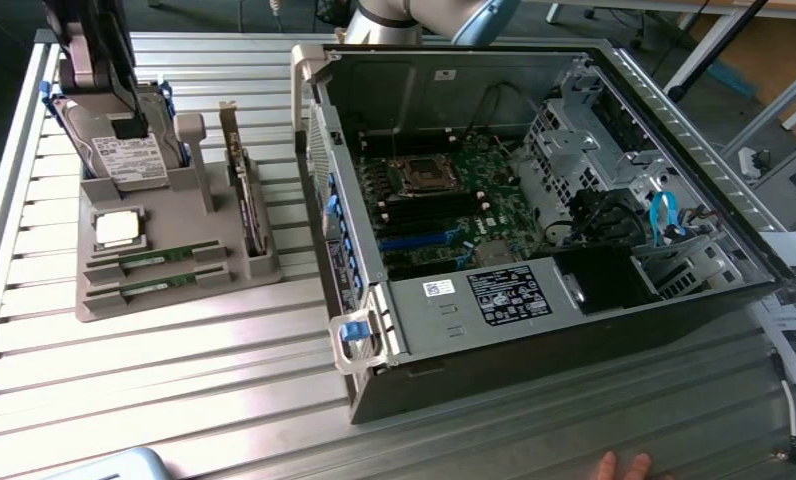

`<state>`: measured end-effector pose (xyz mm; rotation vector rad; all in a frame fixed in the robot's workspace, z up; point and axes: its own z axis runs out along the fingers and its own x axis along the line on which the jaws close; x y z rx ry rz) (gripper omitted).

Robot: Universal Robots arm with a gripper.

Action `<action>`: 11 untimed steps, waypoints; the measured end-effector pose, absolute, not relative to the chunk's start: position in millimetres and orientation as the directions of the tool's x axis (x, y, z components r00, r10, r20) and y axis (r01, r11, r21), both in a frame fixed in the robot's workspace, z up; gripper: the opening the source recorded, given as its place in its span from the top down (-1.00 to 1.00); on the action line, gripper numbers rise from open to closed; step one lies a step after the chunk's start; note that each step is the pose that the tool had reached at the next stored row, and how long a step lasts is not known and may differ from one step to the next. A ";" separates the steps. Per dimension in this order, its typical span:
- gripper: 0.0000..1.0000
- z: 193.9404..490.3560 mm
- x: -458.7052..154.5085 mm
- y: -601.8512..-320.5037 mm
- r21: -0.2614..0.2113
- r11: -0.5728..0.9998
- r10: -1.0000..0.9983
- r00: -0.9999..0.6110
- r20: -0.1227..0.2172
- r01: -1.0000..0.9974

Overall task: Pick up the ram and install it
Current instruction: 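Pick up the ram and move it above insertion slot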

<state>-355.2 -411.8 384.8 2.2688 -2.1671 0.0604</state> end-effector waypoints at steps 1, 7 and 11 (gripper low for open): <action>0.79 384.5 -355.2 -411.8 -0.023 -0.046 -0.999 0.045 0.030 -0.999; 0.79 383.8 -355.4 -411.8 -0.007 -0.046 -0.999 0.046 0.029 -0.999; 0.79 383.8 -355.4 -411.8 -0.007 -0.046 -0.999 0.046 0.029 -0.999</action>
